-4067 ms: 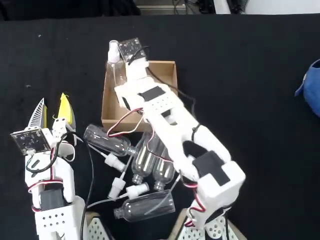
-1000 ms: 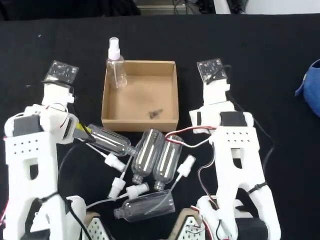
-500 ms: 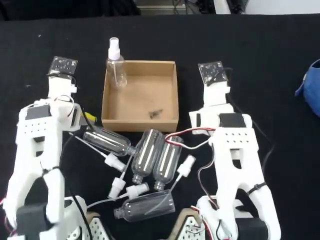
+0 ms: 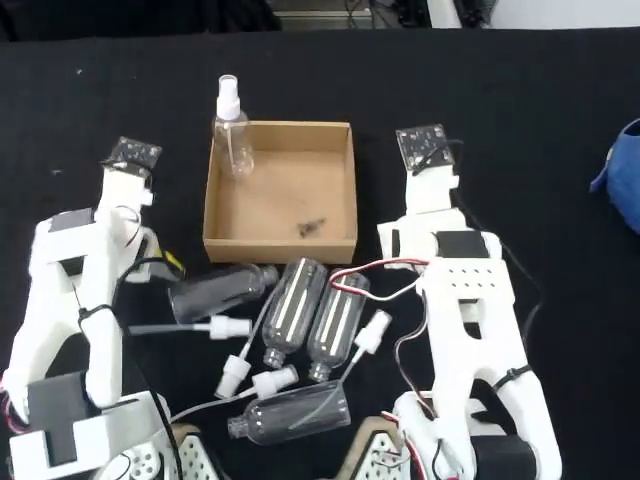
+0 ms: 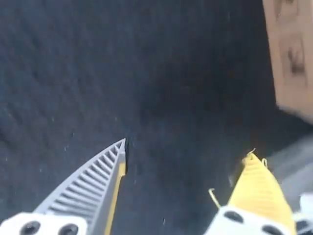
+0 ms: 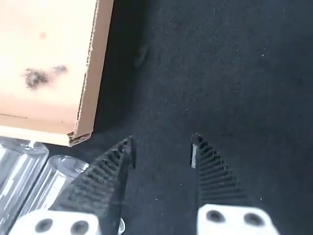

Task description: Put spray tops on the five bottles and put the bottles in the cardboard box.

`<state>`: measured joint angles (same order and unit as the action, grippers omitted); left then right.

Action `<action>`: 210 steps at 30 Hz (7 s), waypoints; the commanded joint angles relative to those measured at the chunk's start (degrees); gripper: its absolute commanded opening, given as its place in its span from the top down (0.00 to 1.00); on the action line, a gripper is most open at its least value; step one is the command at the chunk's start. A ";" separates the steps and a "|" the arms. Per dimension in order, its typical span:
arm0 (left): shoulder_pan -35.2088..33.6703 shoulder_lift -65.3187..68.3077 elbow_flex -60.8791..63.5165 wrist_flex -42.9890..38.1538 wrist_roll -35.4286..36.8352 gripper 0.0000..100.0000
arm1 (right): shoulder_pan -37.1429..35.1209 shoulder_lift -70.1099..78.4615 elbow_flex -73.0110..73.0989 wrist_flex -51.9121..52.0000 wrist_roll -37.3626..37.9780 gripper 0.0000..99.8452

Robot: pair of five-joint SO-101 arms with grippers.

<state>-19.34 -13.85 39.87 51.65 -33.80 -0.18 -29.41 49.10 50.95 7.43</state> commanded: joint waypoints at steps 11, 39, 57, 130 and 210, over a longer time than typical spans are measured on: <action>1.63 -16.88 -6.81 21.45 -11.25 0.77 | 1.41 -2.15 -0.04 -1.41 -0.35 0.84; 17.63 -14.42 13.05 3.52 -10.29 0.77 | 1.49 -2.15 -0.04 -1.14 -0.35 0.84; 17.54 -14.95 15.16 6.95 -15.21 0.96 | 1.49 -2.15 -0.04 -1.14 -0.35 0.84; -20.44 -14.33 17.71 5.27 -43.78 0.76 | -1.85 -2.59 0.40 -0.97 -0.35 0.84; -44.00 -14.33 -0.92 11.25 -2.64 0.97 | -56.97 17.98 -22.55 17.41 21.27 0.75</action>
<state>-59.16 -27.82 44.88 62.29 -39.60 -56.00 -14.46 26.95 73.19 26.86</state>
